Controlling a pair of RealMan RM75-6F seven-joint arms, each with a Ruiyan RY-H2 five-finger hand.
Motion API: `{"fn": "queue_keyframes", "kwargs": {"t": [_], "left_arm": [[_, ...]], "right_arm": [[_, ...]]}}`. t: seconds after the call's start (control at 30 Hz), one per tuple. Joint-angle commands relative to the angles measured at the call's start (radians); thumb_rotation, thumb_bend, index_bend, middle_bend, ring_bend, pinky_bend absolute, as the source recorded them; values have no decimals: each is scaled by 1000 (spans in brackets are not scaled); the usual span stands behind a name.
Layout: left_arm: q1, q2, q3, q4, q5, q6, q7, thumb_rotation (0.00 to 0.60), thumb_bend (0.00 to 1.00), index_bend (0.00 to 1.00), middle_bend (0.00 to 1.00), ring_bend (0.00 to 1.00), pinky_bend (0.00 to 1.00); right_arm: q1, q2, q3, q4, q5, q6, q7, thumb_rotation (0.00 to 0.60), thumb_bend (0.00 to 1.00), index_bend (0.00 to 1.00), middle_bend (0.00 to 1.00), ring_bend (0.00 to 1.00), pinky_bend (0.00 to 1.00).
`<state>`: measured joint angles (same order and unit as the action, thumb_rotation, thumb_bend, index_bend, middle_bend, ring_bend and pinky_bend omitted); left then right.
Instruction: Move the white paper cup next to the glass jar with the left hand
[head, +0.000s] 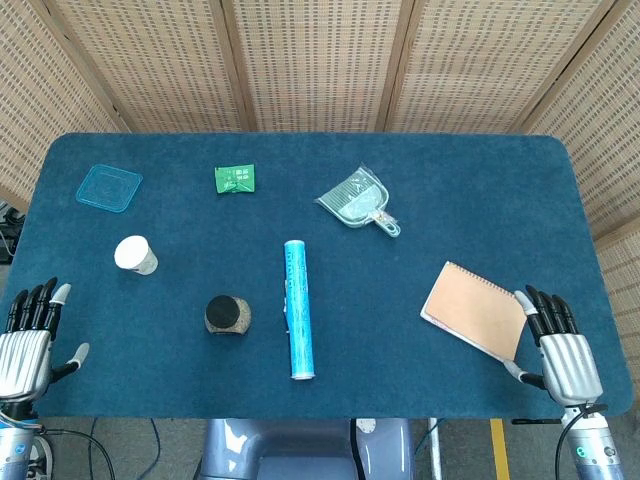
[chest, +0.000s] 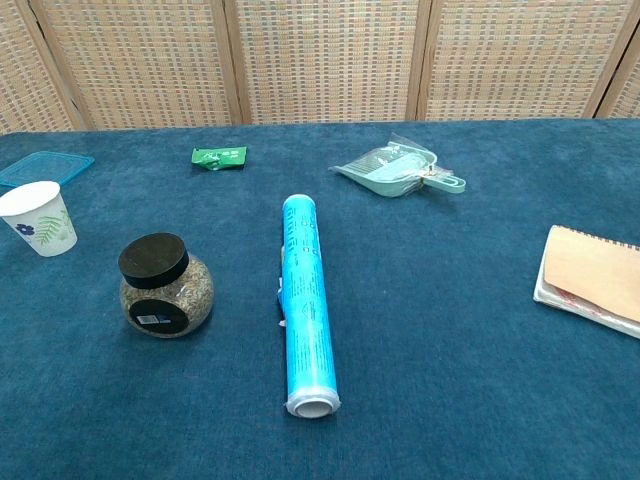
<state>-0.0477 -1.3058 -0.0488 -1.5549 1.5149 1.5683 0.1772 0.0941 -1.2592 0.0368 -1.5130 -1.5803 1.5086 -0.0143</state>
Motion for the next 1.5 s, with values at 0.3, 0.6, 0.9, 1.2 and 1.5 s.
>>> {"fn": "queue_keyframes", "kwargs": {"t": [0.3, 0.6, 0.9, 1.2, 1.5], "left_arm": [[1, -3, -4, 2, -5, 2, -9, 600, 266, 0, 0, 0, 0], [-1, 9, -16, -5, -20, 1, -21, 600, 267, 0, 0, 0, 0], [-31, 76, -69, -44, -91, -60, -100, 600, 267, 0, 0, 0, 0], [-207, 202, -173, -53, -252, -361, -108, 600, 266, 0, 0, 0, 0], [-405, 199, -216, 30, -477, -671, -26, 600, 268, 1, 0, 0, 0]], "right_arm": [[1, 2, 0, -2, 0, -2, 1, 600, 3, 0, 0, 0, 0], [4, 2, 2, -1, 10, -13, -2, 600, 3, 0, 0, 0, 0], [0, 7, 1, -8, 12, -8, 2, 600, 4, 0, 0, 0, 0], [-1, 5, -4, -12, 4, -9, -10, 600, 3, 0, 0, 0, 0], [4, 3, 1, -6, 17, -21, -7, 600, 4, 0, 0, 0, 0]]}}
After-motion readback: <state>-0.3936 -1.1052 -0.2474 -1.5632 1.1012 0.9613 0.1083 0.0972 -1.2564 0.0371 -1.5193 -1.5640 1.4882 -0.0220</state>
